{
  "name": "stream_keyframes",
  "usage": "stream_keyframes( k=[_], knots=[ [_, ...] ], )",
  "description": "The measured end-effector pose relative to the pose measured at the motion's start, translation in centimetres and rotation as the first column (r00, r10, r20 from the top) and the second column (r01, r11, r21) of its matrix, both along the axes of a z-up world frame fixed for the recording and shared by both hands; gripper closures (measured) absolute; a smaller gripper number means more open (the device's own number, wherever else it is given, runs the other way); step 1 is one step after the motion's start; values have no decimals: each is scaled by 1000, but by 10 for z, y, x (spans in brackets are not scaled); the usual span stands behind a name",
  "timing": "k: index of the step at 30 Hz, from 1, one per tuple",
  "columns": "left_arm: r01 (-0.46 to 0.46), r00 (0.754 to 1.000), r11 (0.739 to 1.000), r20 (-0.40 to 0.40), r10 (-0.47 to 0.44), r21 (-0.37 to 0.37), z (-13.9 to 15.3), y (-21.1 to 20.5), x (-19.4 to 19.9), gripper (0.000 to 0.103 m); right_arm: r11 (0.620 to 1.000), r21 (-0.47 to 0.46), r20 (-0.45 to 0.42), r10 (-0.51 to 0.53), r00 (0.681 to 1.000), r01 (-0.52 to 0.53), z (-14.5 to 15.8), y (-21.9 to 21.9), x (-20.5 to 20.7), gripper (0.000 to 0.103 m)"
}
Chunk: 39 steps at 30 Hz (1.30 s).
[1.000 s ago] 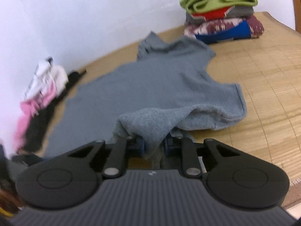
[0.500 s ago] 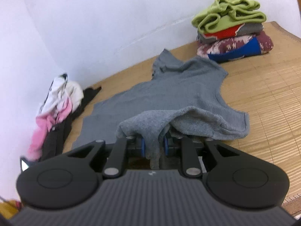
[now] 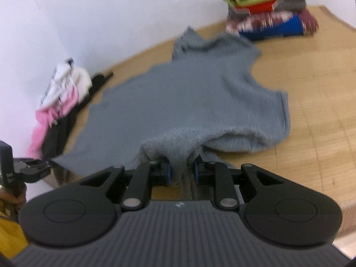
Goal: Fold clothes
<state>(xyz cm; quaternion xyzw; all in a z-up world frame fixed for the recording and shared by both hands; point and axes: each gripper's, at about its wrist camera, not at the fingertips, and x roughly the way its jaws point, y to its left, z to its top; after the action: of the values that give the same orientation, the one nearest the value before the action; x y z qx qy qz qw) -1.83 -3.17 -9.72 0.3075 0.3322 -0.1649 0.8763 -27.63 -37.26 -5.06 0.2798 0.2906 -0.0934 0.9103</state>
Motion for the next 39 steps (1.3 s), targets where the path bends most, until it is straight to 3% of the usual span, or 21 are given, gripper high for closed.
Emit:
stream_keyframes(
  k=[5,9,15,18,19,20,24,29,32,37,39],
  knots=[
    [-46,998,997,-56,42,-70,30,-8,56,98,1000,19,80,-27,996,25,28,-22,29,81],
    [-52,994,993,-106,40,-110,30,-26,116,98,999,-15,51,-48,998,49,25,-42,78,81],
    [-11,986,1000,-168,8,-20,-28,-80,199,93,994,-73,-58,-85,995,81,-15,-67,182,79],
    [-11,973,1000,-231,17,30,-61,-96,228,90,988,-69,-190,-152,970,142,-59,-83,231,75],
    [2,980,1000,-199,3,25,-63,-98,230,90,984,-65,-231,-174,957,163,-71,-87,243,75],
    [22,982,999,-190,-14,40,-63,-98,229,88,979,-88,-202,-196,960,182,-73,-86,245,72],
    [69,982,996,-179,-57,61,-63,-92,228,80,980,-119,-231,-185,955,161,-62,-81,241,62],
    [28,983,999,-181,-23,28,-49,-64,226,74,970,-180,-220,-203,954,165,-35,-75,199,44],
    [0,985,1000,-173,3,15,-39,-55,219,74,971,-169,-243,-206,948,168,-24,-72,167,42],
    [19,985,1000,-170,-22,-21,-23,-64,183,71,990,-135,-332,-88,939,45,-31,-40,113,42],
    [57,974,996,-218,-69,-61,-22,-76,159,69,993,-117,-355,-22,935,-21,-36,-23,96,42]
  ],
)
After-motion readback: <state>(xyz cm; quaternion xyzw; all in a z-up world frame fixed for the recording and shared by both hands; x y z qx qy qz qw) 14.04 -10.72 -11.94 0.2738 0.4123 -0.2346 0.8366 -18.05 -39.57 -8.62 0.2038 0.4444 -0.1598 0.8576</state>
